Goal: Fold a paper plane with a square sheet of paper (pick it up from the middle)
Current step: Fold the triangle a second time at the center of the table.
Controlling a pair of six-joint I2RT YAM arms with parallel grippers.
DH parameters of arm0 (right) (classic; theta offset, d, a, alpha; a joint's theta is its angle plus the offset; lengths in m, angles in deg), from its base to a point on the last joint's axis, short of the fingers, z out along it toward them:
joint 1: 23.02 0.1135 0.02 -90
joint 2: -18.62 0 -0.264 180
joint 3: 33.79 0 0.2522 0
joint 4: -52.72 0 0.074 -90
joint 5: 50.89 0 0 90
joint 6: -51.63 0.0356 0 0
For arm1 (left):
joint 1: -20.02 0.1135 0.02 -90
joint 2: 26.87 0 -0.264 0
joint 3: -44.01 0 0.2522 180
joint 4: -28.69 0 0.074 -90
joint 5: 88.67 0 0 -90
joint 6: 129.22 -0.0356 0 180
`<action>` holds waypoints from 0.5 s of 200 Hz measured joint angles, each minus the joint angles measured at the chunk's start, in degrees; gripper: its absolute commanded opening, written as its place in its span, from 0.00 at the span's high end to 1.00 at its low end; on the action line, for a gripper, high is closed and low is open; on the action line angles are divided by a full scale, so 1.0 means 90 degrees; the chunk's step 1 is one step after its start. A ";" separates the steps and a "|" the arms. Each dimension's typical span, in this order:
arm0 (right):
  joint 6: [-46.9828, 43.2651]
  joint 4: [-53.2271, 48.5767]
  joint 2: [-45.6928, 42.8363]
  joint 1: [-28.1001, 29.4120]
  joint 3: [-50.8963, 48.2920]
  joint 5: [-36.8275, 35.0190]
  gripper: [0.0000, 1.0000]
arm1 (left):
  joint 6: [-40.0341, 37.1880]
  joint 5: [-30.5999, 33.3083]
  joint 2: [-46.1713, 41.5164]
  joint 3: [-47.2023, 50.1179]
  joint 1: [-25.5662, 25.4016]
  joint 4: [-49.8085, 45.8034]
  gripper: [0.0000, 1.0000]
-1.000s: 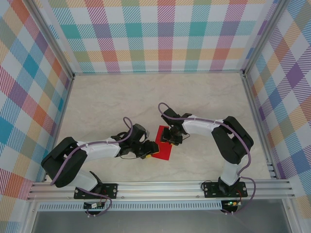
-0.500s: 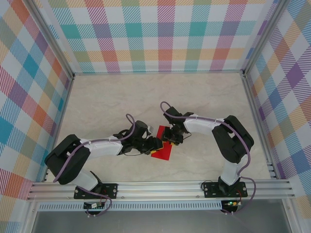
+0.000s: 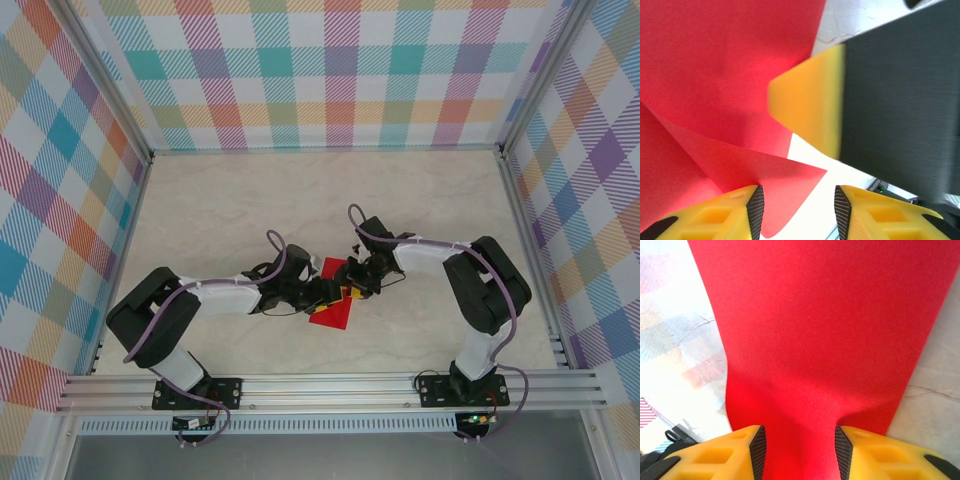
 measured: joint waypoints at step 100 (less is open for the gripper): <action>-0.0483 0.0325 -0.1231 -0.0452 -0.0799 0.0384 0.62 | -0.0002 0.0163 0.0080 0.0000 -0.0002 -0.0007 0.74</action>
